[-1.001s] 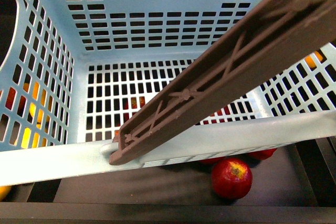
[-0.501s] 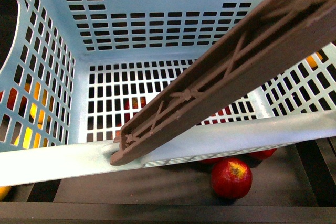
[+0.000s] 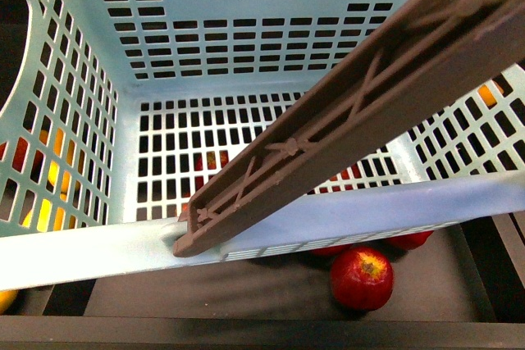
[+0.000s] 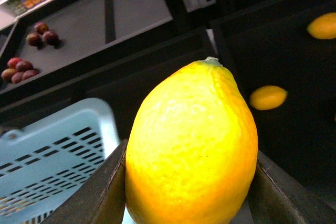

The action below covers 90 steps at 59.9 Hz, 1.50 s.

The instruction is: Pick lemon and mango into basket

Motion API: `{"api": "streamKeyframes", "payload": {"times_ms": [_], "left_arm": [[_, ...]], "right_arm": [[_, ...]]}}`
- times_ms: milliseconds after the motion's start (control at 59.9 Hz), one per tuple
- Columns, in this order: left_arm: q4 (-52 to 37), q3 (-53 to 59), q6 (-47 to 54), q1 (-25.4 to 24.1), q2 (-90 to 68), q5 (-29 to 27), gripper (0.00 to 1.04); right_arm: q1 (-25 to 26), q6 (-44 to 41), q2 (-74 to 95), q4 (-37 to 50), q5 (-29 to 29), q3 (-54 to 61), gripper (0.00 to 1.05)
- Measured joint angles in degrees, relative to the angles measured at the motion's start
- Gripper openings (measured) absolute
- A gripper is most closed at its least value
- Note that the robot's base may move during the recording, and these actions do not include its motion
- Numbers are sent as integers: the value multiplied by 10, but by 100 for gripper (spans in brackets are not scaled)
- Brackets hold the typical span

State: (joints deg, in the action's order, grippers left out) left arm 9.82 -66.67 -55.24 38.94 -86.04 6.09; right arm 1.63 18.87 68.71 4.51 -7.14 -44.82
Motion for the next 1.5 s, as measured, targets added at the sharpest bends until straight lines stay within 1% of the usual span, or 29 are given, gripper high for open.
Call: {"api": "streamKeyframes", "payload": {"times_ms": [67,200,250,284,384,401,551,634,684,734,801,851,868,918,985,1051,1152,1285,1352,1452,1502], "left_arm": [[0,0,0,0,0,0,5],[0,0,0,0,0,0,5],[0,0,0,0,0,0,5],[0,0,0,0,0,0,5],[0,0,0,0,0,0,5],[0,0,0,0,0,0,5],[0,0,0,0,0,0,5],[0,0,0,0,0,0,5],[0,0,1,0,0,1,5],[0,1,1,0,0,3,5],[0,2,0,0,0,1,5],[0,2,0,0,0,0,5],[0,2,0,0,0,-1,5],[0,2,0,0,0,-1,5],[0,2,0,-1,0,-1,5],[0,2,0,0,0,-1,5],[0,2,-1,0,0,3,5],[0,2,-1,0,0,1,5],[0,2,0,0,0,-1,5],[0,2,-1,0,0,1,5],[0,2,0,0,0,0,5]], "right_arm": [[-43,10,3,7,14,8,52],[-101,18,14,12,36,18,52],[-131,23,19,16,47,22,52],[-144,24,23,18,49,24,52],[-164,26,28,21,54,31,52],[-168,26,29,21,56,34,54],[-178,35,31,24,62,48,76],[-175,44,24,26,73,55,93],[-171,47,16,26,82,58,97],[-165,47,5,25,96,62,96],[-143,41,-30,21,143,69,96],[-128,32,-51,23,165,74,96],[-123,25,-57,32,164,78,95],[-100,-31,-84,126,151,117,86],[-85,-89,-112,223,144,166,76],[-80,-132,-131,271,133,204,66],[-71,-162,-154,289,123,250,50],[-61,-175,-185,294,115,295,29],[-40,-179,-205,294,80,312,18],[-19,-185,-233,293,75,337,2],[-18,-185,-244,291,74,346,2]]}}
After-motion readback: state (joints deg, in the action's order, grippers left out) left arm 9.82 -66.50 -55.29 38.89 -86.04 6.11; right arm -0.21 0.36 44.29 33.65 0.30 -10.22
